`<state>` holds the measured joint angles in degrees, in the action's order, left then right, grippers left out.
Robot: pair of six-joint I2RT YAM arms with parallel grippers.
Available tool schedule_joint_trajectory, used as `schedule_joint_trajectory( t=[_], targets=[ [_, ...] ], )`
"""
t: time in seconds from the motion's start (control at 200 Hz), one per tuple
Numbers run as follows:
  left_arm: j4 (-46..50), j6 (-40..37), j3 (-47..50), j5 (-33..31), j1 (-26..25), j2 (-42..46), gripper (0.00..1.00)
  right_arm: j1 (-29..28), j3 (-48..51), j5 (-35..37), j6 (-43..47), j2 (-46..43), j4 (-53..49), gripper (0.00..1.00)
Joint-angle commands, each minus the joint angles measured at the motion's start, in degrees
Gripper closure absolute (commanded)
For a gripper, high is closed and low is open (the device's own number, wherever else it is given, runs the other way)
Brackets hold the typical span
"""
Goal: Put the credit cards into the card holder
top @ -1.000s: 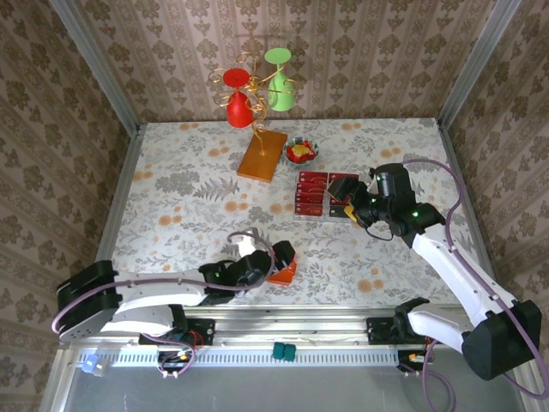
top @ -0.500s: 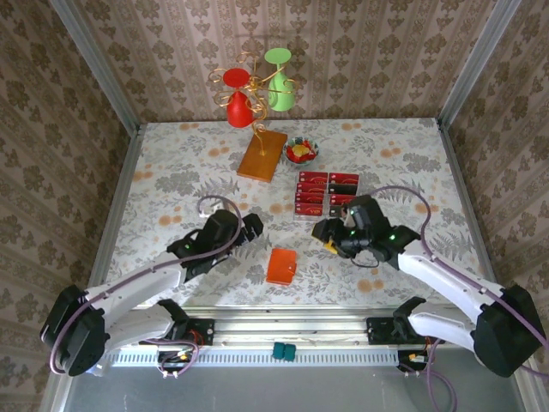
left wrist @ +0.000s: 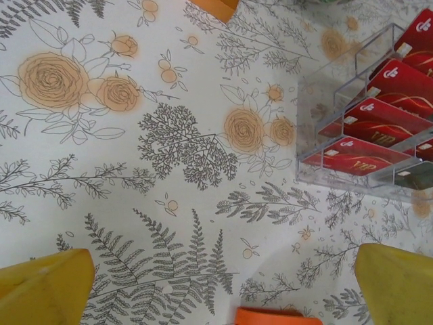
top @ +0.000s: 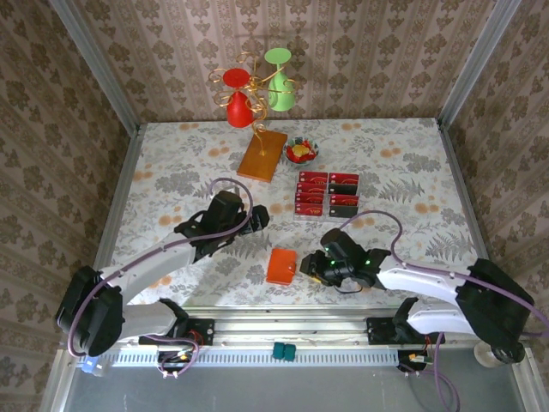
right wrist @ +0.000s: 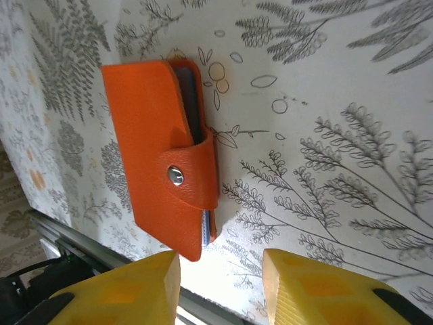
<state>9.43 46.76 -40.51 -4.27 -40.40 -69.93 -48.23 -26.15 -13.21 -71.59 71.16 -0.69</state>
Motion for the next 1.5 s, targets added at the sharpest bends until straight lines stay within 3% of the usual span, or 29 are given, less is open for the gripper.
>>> schedule_joint_trajectory(
  t=[0.0,0.32,1.03,1.135,1.3,1.49],
  targets=[
    [-0.92,-1.04,0.99,0.94,0.50,0.64,0.00,-2.56,-2.03,3.45,-2.29,3.61,4.83,0.62],
    [-0.38,-0.53,4.01,-0.03,0.48,4.51,0.00,-6.48,-3.18,4.84,-4.77,8.25,8.60,0.63],
    [-0.20,0.08,5.38,-0.29,0.49,6.47,0.00,-7.41,-3.47,4.15,-6.32,12.77,12.83,0.69],
    [-0.31,0.28,5.62,-0.30,0.42,6.56,0.00,-7.41,-3.39,4.16,-6.36,13.19,13.22,0.74],
    [-0.16,0.26,5.92,-0.20,0.37,6.65,0.00,-7.34,-2.77,3.63,-6.89,14.66,16.59,1.00],
    [-0.18,-1.71,4.65,0.96,0.53,6.94,0.00,-5.24,-2.99,1.08,-3.45,13.53,18.40,1.00]
  ],
)
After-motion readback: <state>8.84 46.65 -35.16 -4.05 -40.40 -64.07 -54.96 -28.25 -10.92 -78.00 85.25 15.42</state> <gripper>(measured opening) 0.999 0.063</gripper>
